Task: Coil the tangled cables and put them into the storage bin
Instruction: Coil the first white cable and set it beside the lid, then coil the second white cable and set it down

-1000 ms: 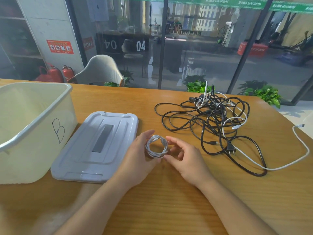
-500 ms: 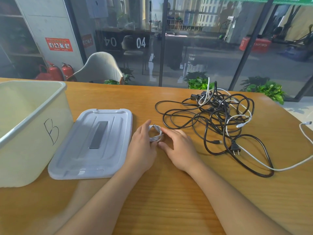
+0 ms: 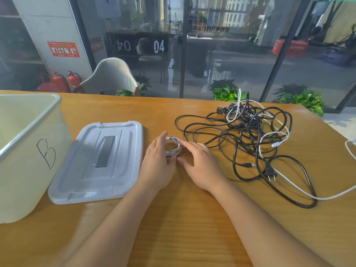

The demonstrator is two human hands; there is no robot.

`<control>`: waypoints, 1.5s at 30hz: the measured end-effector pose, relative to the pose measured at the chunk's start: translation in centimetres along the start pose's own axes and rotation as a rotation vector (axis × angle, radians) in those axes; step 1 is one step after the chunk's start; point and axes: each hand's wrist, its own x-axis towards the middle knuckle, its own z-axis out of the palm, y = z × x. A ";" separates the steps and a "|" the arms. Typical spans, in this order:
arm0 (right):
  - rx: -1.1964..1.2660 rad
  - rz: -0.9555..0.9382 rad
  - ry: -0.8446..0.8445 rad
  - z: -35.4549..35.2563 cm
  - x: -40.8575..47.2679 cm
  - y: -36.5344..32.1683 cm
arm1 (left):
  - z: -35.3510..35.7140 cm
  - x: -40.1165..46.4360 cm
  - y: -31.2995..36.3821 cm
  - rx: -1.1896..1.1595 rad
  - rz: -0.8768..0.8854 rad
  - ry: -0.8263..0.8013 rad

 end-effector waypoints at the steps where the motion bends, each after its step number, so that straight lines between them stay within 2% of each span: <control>1: -0.001 -0.012 0.004 -0.2 -0.4 -0.1 | -0.1 -0.3 0.1 0.000 0.010 0.006; 7: -0.105 -0.090 -0.027 -1.8 -5.1 -0.2 | -0.6 -3.1 1.3 0.068 0.173 0.020; 11: -0.135 -0.139 -0.022 -3.5 -8.8 -0.1 | -0.6 -5.1 2.6 0.032 0.205 -0.006; 14: -0.086 -0.182 0.017 -5.4 -11.4 0.1 | -0.7 -6.4 3.6 0.001 0.215 -0.010; 17: -0.058 -0.183 0.122 -7.2 -13.4 1.3 | -0.9 -7.6 4.1 -0.038 0.203 -0.017; 21: -0.137 -0.041 0.312 -9.4 -14.6 3.8 | -0.9 -8.9 4.8 -0.050 0.193 -0.034; 23: -0.172 0.071 0.355 -10.4 -14.9 5.0 | -0.6 -9.4 5.4 -0.046 0.210 -0.052; 27: -0.289 0.374 0.222 -12.1 -15.5 7.3 | 0.4 -10.0 7.3 -0.069 0.256 -0.090; 29: -0.287 0.396 0.232 -12.2 -15.7 8.1 | 1.0 -10.2 8.3 -0.075 0.294 -0.115; 35: -0.074 0.223 0.512 -12.2 -15.8 6.7 | 2.0 -10.9 10.1 -0.118 0.378 -0.148; 40: 0.063 -0.051 0.364 -10.4 -15.8 4.0 | 2.0 -10.6 10.2 -0.178 0.401 -0.162; 45: 0.191 -0.112 0.183 -9.4 -15.7 2.9 | 2.0 -10.4 10.2 -0.231 0.416 -0.227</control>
